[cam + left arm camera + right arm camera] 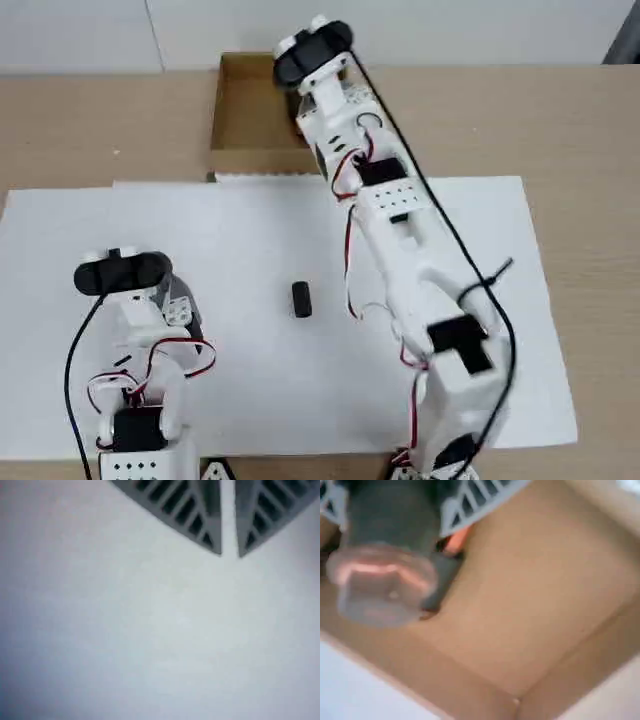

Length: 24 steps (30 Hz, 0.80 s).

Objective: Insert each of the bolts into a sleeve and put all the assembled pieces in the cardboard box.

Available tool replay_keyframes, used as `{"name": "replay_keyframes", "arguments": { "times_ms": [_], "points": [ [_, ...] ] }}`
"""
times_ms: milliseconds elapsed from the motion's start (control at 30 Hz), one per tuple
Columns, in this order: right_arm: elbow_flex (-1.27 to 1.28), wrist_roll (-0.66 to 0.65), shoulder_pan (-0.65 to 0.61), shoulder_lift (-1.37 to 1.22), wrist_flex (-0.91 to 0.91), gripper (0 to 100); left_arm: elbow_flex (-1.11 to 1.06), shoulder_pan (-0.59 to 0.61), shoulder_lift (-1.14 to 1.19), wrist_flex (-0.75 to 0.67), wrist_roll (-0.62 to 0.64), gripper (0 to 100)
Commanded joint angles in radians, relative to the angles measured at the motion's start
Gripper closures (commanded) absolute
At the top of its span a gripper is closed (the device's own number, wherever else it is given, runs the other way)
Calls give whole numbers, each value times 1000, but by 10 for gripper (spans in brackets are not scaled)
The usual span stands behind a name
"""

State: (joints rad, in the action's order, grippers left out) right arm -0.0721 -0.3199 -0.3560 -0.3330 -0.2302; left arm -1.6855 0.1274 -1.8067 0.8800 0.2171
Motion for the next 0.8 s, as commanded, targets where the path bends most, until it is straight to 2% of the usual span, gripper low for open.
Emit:
{"name": "replay_keyframes", "arguments": {
  "times_ms": [0,133,300,367,567,767],
  "points": [
    [-112,-87,-1,-70,111,990,4,3,-8,5,-2,994],
    [-153,-150,-7,-170,186,985,4,3,-8,6,-2,994],
    [-210,-158,-22,-251,186,846,4,3,-8,6,-2,994],
    [-221,-158,-25,-265,186,821,4,3,-8,6,-2,994],
    [-221,-158,-35,-263,160,867,4,3,-8,6,-2,994],
    [-219,-155,-45,-160,-22,935,4,3,-8,6,-2,994]
  ]
}}
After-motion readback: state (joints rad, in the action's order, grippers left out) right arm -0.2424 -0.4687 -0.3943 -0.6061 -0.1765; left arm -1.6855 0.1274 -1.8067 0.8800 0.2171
